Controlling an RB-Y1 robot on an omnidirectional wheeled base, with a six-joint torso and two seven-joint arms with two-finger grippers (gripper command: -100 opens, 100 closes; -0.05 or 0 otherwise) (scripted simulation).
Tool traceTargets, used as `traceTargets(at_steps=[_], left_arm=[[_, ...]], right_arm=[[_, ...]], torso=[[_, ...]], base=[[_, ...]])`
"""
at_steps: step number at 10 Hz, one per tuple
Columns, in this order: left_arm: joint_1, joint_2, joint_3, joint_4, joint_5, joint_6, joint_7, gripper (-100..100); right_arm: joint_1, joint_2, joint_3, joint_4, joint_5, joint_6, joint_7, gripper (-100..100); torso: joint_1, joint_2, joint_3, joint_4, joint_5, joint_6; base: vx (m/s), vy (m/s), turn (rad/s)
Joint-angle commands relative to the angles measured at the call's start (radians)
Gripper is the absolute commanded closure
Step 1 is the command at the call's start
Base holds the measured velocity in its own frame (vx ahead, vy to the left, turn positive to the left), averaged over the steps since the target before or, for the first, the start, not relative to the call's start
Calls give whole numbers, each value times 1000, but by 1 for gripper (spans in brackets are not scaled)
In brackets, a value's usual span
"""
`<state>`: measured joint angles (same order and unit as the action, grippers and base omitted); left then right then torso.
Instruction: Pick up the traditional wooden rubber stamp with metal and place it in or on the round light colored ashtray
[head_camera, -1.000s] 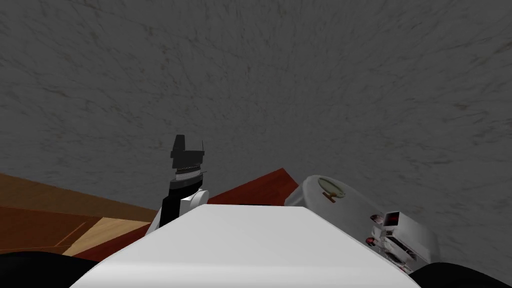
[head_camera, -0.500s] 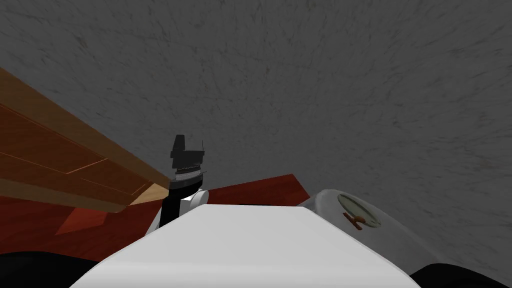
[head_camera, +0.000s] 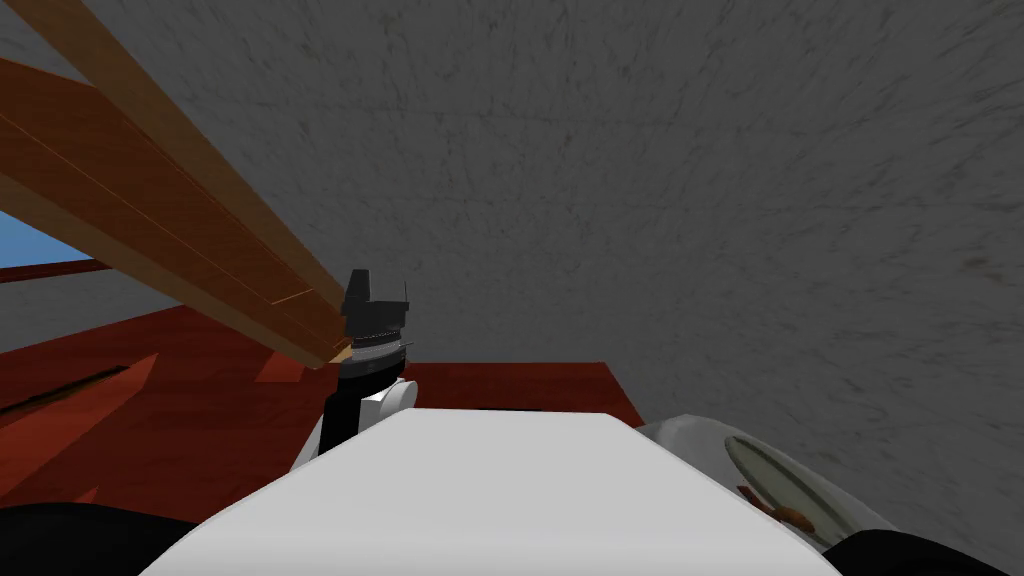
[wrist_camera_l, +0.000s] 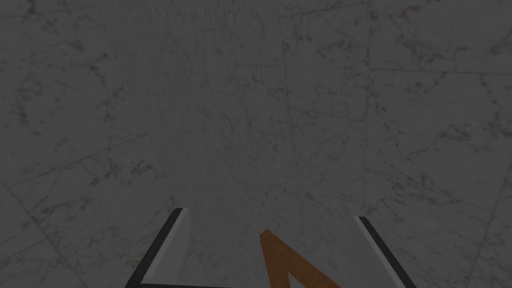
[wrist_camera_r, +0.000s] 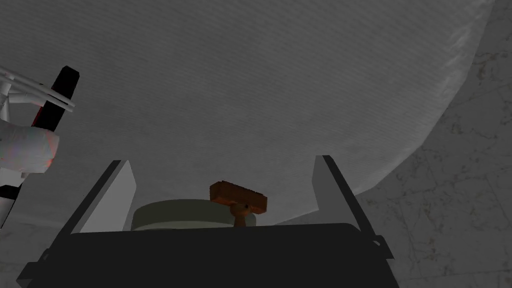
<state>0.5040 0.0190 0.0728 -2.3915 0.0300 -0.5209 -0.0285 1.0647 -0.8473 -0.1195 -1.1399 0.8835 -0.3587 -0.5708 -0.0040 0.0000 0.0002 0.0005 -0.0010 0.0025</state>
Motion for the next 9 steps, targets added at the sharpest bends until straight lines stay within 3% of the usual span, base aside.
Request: traceTargets(at_steps=[1,4,9], left_arm=[[0,0,0,0,0,0,0,0],[0,0,0,0,0,0,0,0],[0,0,0,0,0,0,0,0]], right_arm=[[-18,2,-3,34,4,-16,10,-100],[-8,-10,-6,96,54,-21,4,-100],[-5,-25,-10,213,145,-39,0,-100]], torso=[[0,0,0,0,0,0],[0,0,0,0,0,0],[-3,1,0,0,-1,-1]], base=[[-11,-10,-6],[-19,-20,304],[-44,-57,437]])
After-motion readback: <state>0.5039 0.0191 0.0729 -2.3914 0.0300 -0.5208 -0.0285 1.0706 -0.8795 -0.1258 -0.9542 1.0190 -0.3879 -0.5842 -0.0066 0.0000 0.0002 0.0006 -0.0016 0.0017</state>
